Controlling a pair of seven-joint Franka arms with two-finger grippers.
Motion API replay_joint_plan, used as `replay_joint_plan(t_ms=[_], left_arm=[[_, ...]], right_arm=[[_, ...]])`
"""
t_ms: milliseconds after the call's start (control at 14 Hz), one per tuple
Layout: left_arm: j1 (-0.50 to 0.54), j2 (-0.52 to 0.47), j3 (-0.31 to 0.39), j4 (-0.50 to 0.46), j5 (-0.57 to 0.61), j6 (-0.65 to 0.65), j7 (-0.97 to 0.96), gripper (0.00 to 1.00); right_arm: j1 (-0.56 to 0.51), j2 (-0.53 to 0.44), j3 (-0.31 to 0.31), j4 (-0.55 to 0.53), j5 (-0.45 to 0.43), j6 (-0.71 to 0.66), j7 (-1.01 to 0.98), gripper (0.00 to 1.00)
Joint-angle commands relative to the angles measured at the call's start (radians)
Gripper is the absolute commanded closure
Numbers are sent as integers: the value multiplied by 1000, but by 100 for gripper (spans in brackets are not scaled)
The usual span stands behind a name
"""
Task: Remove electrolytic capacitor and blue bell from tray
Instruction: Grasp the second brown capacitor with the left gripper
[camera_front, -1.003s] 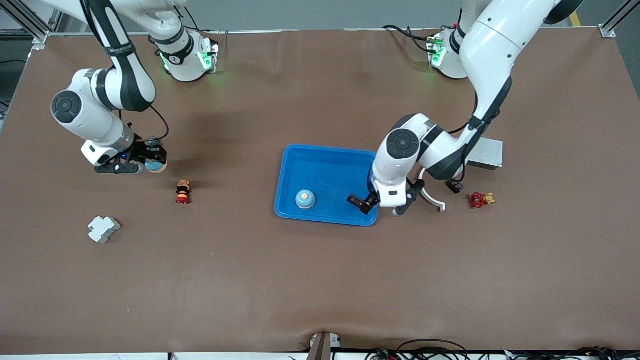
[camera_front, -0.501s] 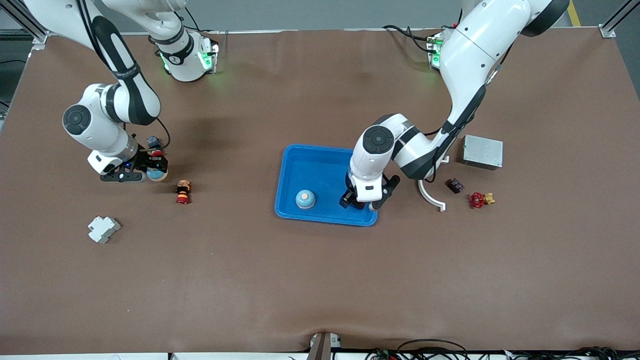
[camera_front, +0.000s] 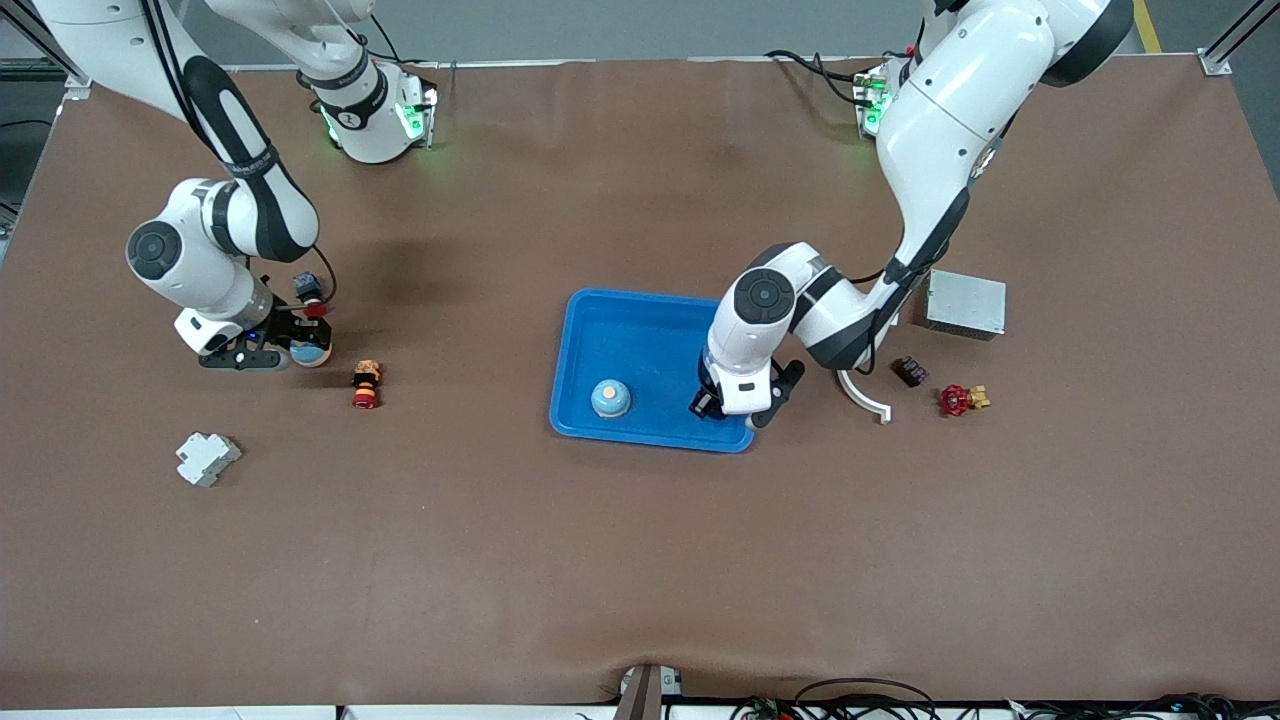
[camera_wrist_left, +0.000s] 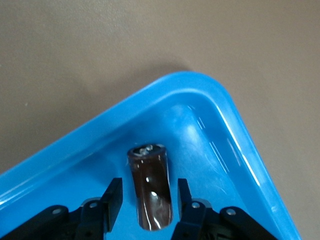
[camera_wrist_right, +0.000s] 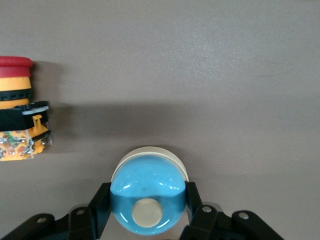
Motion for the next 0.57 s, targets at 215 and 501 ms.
replay_joint_plan(t_ms=[215, 501], left_arm=[[-1, 3, 3, 17, 24, -3, -16, 100], [8, -46, 0, 23, 24, -95, -15, 100]], right_arm=[[-24, 33, 20, 13, 7, 29, -15, 100], [-24, 45, 20, 13, 9, 49, -13, 100]])
